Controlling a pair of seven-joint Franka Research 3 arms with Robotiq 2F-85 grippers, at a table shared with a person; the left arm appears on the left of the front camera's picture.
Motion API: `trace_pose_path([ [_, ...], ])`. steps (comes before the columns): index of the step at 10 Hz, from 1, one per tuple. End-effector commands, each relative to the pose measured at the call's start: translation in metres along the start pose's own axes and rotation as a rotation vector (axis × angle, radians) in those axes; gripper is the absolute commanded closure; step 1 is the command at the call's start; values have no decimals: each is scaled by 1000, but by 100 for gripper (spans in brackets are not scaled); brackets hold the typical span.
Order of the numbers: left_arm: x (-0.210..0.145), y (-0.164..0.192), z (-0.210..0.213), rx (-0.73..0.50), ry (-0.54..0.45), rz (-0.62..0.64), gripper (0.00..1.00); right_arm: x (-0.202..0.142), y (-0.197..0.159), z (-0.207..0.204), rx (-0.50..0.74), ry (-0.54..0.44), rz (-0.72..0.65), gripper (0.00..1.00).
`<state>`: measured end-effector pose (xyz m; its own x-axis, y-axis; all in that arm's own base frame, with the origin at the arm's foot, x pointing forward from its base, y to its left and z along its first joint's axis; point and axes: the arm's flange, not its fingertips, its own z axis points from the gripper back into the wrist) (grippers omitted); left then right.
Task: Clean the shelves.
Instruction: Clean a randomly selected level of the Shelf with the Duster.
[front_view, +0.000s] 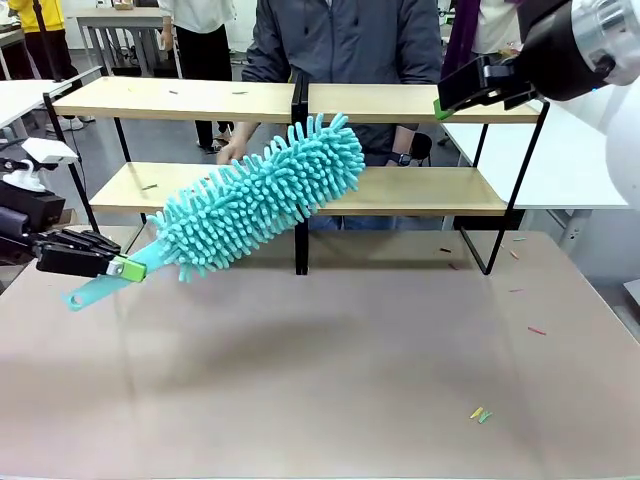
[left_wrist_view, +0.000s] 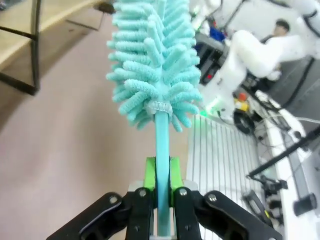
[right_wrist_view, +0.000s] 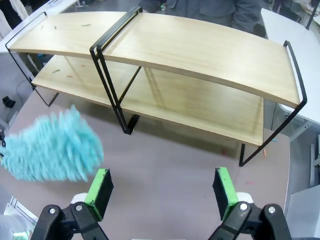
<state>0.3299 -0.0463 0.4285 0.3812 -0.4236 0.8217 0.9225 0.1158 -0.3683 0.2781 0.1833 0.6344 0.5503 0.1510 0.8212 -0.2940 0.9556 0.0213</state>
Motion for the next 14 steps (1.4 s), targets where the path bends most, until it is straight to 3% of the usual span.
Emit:
trace_pose_path([
  [1, 10, -8, -39, -139, 184, -17, 87, 1, 0, 0, 4, 1, -2, 0],
  [3, 31, -6, -105, -244, 350, 0, 87, 1, 0, 0, 4, 1, -2, 0],
  [4, 40, -1, -137, -139, 382, 32, 87, 1, 0, 0, 4, 1, -2, 0],
  [5, 45, 6, -162, -173, 406, 77, 87, 1, 0, 0, 4, 1, -2, 0],
  [6, 46, 12, -162, -267, 479, 182, 87, 1, 0, 0, 4, 1, -2, 0],
  [7, 32, -16, -154, -197, 388, 29, 87, 1, 0, 0, 4, 1, -2, 0],
  [8, 37, -8, -173, -213, 437, 90, 87, 1, 0, 0, 4, 1, -2, 0],
  [9, 34, -21, -188, -134, 469, 88, 87, 1, 0, 0, 4, 1, -2, 0],
  [12, 42, 0, -244, -32, 448, 234, 87, 1, 0, 0, 4, 1, -2, 0],
  [14, 58, 16, -262, 168, 320, 318, 87, 1, 0, 0, 4, 1, -2, 0],
])
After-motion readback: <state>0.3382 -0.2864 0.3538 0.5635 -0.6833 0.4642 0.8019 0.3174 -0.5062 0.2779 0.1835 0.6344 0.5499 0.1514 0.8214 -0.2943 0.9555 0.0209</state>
